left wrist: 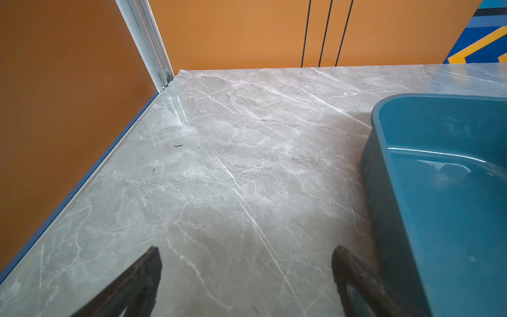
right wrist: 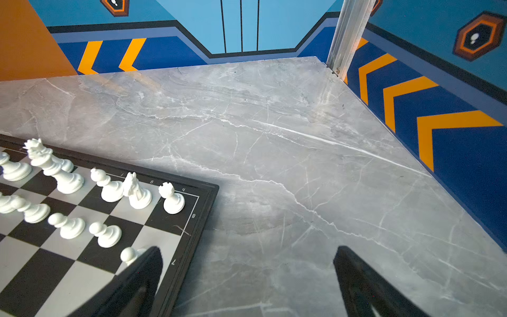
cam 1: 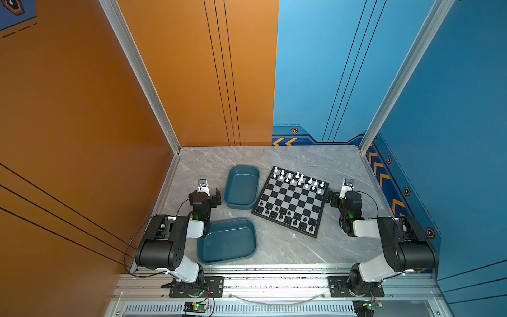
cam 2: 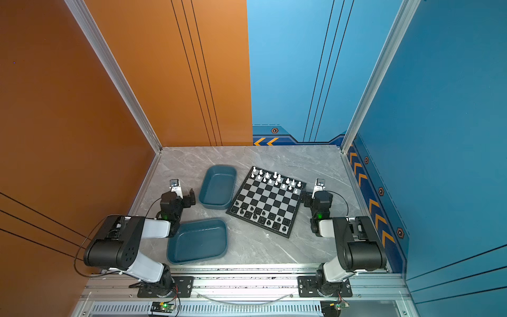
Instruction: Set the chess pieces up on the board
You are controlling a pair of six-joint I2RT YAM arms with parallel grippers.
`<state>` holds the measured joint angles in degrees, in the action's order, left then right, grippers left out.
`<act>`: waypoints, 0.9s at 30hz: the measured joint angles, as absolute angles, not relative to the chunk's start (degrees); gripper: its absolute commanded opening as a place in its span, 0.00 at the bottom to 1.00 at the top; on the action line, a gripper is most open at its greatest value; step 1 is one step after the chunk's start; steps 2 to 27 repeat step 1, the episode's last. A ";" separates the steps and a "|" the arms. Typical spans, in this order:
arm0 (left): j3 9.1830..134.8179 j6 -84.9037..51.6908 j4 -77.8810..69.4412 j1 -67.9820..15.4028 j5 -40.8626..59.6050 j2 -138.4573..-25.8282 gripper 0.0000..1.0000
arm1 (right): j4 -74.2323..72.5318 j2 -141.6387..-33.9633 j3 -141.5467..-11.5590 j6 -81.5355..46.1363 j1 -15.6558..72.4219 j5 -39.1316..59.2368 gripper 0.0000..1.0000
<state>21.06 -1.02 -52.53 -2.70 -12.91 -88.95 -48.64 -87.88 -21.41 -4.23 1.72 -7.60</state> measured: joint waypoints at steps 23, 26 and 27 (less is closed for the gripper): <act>21.06 -1.02 -52.53 -2.70 -12.88 -88.95 0.98 | -48.64 -87.88 -21.41 -4.23 1.72 -7.62 1.00; 21.06 -1.02 -52.53 -2.70 -12.88 -88.95 0.98 | -48.64 -87.88 -21.41 -4.23 1.72 -7.62 1.00; 21.06 -1.02 -52.53 -2.70 -12.88 -88.95 0.98 | -48.64 -87.88 -21.41 -4.23 1.72 -7.62 1.00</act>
